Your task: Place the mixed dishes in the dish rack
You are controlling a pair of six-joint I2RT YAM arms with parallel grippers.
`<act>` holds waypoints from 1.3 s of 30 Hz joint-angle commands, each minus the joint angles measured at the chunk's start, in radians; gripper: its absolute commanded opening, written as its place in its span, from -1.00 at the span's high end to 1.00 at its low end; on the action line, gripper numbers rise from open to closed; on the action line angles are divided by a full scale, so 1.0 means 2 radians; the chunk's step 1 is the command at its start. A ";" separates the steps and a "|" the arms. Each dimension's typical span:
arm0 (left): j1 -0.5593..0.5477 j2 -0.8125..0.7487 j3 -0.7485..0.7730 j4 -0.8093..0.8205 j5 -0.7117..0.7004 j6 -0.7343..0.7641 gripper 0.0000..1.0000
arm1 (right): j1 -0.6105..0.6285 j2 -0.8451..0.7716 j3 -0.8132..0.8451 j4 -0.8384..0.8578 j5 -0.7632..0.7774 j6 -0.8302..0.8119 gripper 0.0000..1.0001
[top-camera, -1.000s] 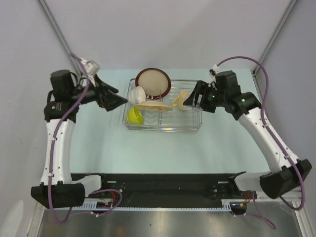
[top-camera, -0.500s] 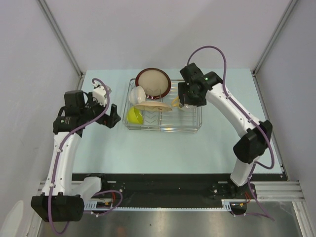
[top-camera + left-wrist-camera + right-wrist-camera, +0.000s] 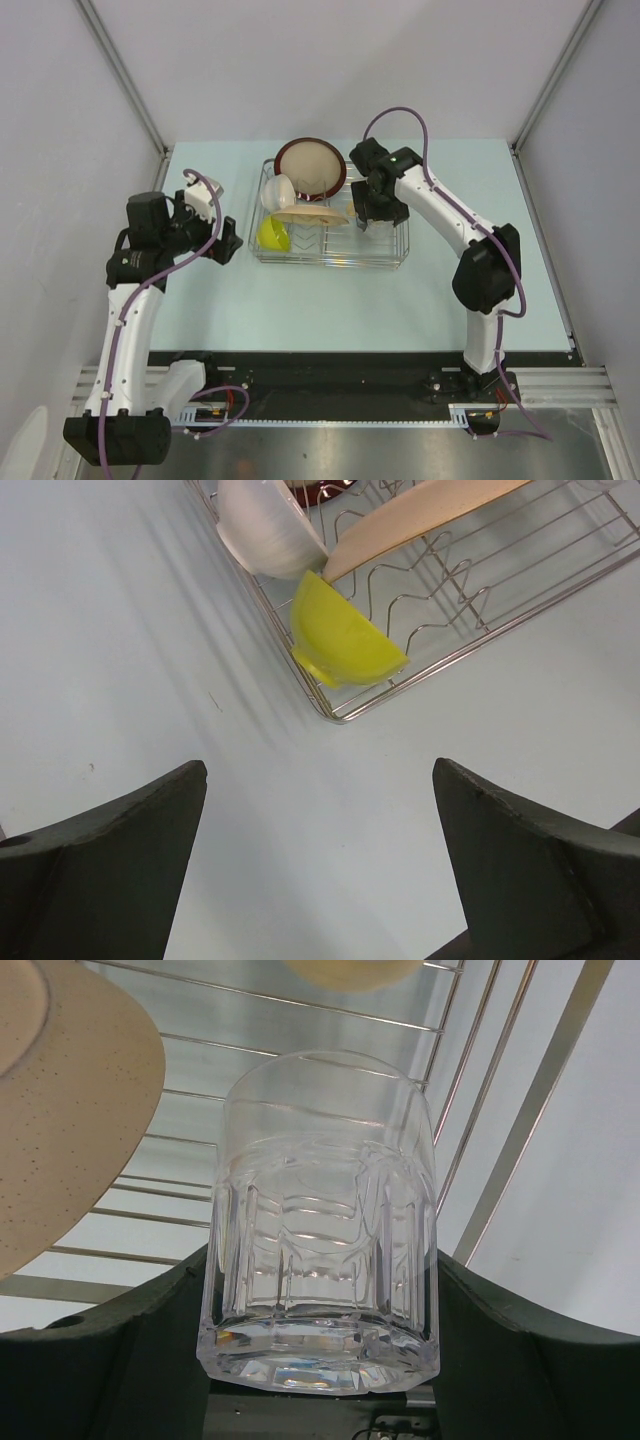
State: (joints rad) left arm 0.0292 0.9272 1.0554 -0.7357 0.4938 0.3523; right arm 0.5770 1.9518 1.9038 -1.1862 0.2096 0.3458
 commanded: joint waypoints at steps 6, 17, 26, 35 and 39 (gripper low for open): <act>0.002 -0.004 0.010 0.013 0.010 0.009 -0.99 | -0.004 0.021 -0.031 0.038 -0.037 -0.011 1.00; 0.002 -0.011 0.013 0.012 0.009 0.013 -0.99 | -0.005 0.057 -0.035 0.057 -0.050 -0.017 1.00; 0.002 -0.013 0.012 0.010 0.008 0.016 -1.00 | -0.015 0.065 -0.066 0.082 -0.076 -0.023 1.00; 0.002 -0.011 0.014 0.010 0.008 0.017 -0.99 | -0.022 0.065 -0.076 0.092 -0.084 -0.031 0.59; 0.002 -0.011 0.016 0.010 0.007 0.016 -0.99 | -0.023 0.060 -0.076 0.094 -0.081 -0.030 0.58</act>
State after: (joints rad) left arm 0.0292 0.9161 1.0554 -0.7311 0.4999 0.3679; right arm 0.5400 2.0647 1.7805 -1.0168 0.0536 0.2981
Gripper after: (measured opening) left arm 0.996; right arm 0.730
